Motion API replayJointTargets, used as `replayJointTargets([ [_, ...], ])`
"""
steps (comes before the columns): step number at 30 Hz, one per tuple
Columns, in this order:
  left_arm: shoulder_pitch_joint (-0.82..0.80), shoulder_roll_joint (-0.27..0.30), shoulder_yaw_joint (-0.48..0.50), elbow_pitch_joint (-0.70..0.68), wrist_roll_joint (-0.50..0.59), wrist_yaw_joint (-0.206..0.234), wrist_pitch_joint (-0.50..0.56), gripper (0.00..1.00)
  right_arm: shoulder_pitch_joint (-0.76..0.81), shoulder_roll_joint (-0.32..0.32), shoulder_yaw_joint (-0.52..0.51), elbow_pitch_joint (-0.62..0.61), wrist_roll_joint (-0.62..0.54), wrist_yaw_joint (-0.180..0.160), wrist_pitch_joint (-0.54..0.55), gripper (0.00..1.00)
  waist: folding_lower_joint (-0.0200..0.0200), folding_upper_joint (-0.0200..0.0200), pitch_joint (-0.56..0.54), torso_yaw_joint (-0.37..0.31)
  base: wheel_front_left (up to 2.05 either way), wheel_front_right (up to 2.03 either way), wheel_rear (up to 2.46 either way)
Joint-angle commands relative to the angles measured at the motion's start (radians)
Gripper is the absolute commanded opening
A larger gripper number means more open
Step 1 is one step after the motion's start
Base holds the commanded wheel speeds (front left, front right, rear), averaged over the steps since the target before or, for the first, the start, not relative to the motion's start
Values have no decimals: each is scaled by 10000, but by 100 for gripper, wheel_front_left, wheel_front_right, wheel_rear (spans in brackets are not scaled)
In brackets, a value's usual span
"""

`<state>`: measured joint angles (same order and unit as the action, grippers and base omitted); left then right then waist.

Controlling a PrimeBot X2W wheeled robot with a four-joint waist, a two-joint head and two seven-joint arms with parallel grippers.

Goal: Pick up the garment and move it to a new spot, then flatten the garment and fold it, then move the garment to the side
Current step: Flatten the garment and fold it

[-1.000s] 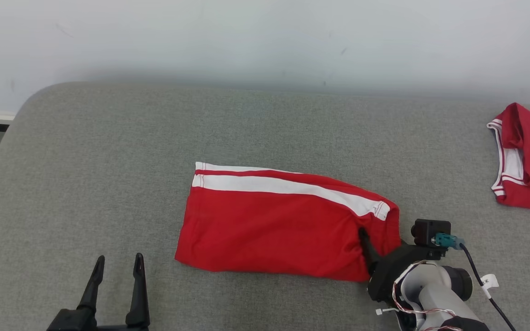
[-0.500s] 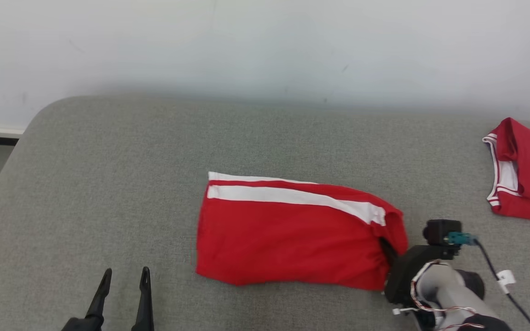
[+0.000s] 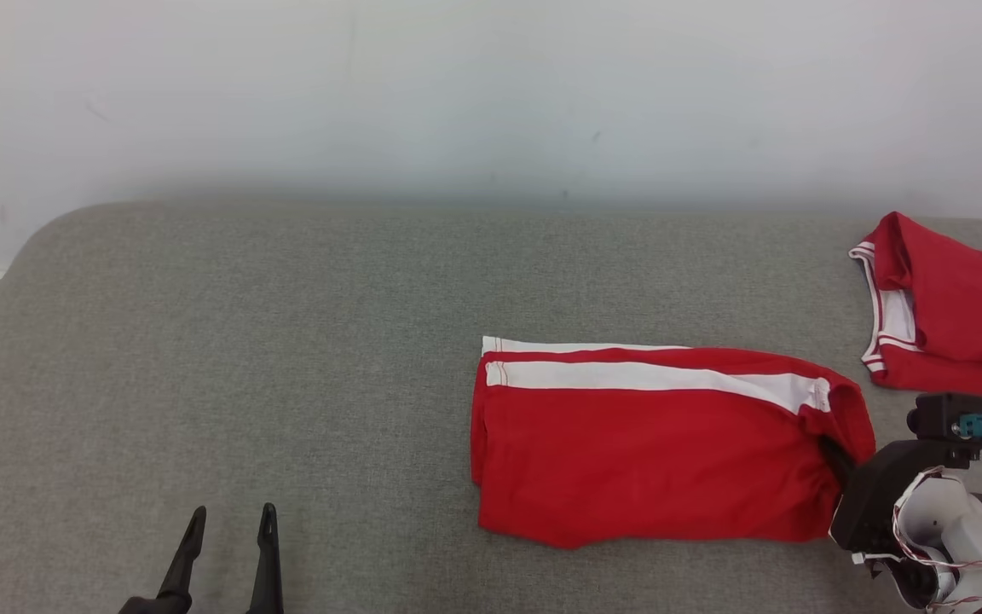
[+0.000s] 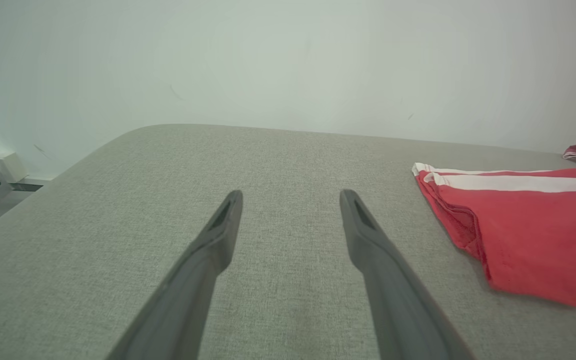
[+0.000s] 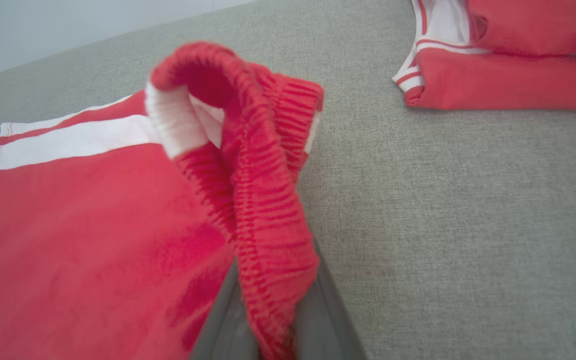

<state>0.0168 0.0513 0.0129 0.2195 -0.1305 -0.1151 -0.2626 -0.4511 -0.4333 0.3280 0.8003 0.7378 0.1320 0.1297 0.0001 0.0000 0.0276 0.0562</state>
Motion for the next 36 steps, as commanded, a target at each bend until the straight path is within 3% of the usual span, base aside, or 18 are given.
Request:
replayJointTargets([
  [1,128,-14,4,24,-55,-19,-21,100,57,-118,86,-276,188,-24,210,0,-1,0,10,-89,0,0,0],
  [11,48,-15,-140,125,-131,16,-21,100,-216,-93,-11,-1970,2006,-22,2338,0,-1,0,-67,-178,0,0,0],
  [20,124,-15,-353,192,-260,103,-21,100,-498,783,-777,-2536,3145,-22,4191,0,-1,0,-87,38,0,0,0],
  [27,-41,-15,-602,250,-407,181,-21,100,-985,2041,-1125,-2168,2667,-22,4739,0,-1,0,54,296,0,0,0],
  [36,-250,-15,-929,352,-622,290,-21,100,-1671,3299,-1523,-820,1081,-22,4555,0,-1,0,261,638,0,0,0],
])
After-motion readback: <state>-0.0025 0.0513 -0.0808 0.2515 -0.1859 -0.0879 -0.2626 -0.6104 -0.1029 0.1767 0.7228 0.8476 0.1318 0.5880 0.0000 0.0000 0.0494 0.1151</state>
